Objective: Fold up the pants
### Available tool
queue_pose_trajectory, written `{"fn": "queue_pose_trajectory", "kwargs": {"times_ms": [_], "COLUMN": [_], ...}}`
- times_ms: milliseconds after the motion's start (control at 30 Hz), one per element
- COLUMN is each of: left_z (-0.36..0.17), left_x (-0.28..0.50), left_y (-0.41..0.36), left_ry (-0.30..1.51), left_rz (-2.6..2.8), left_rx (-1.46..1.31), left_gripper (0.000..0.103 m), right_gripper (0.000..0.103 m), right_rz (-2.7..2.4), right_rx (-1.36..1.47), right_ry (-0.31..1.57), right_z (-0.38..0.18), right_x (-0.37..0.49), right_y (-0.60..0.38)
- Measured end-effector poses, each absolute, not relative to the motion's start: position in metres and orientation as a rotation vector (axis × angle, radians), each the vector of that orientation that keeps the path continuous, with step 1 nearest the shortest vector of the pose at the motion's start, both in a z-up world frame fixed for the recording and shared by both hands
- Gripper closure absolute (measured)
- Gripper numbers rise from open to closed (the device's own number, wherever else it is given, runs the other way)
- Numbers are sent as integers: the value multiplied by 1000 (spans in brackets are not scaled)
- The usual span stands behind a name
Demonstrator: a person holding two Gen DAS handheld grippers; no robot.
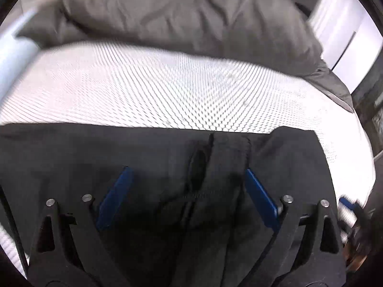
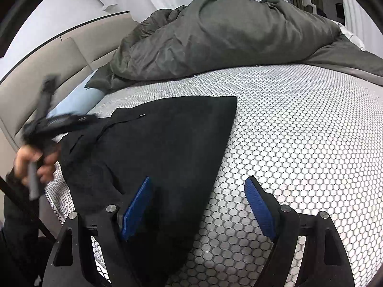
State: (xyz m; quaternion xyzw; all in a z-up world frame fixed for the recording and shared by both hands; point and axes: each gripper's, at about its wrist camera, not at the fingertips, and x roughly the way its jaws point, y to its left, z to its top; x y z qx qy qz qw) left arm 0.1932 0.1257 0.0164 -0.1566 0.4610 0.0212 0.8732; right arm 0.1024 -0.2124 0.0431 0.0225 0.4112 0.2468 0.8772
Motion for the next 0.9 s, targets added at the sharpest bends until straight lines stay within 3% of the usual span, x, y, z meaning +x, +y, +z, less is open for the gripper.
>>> {"fn": "queue_pose_trajectory", "kwargs": {"times_ms": [33,100,133,167,233,267,833,867,900], "left_z": [8,2,3,5,16,19,10,15,22], "left_x": [203,211,212,213,211,209,179,174,167], "left_y": [126,125,124,123,122,123,167,164,159], "left_ry": [986,985,977,963,919,902,908,892,867], "left_rz": [22,-38,-52,-71,-61,-52,307,300,292], "left_rx": [-372,-423,-428,-434,-426,-426,-474,-467,-452], "left_gripper": [26,52,60,80,89,99,97,92,76], "right_gripper": [22,22,22,22,22,22,19,19,19], "right_rz": [520,528,530,535,536,535,500,489,478], "right_rx": [46,33,24,17,19,22,53,58,67], "right_ry": [869,879,881,889,909,918,895,885,872], "right_z": [41,37,36,33,27,25,27,28,31], "right_x": [103,102,101,101,104,104,96,96,95], "right_y": [-210,-207,-206,-206,-207,-208,-226,-228,-230]}}
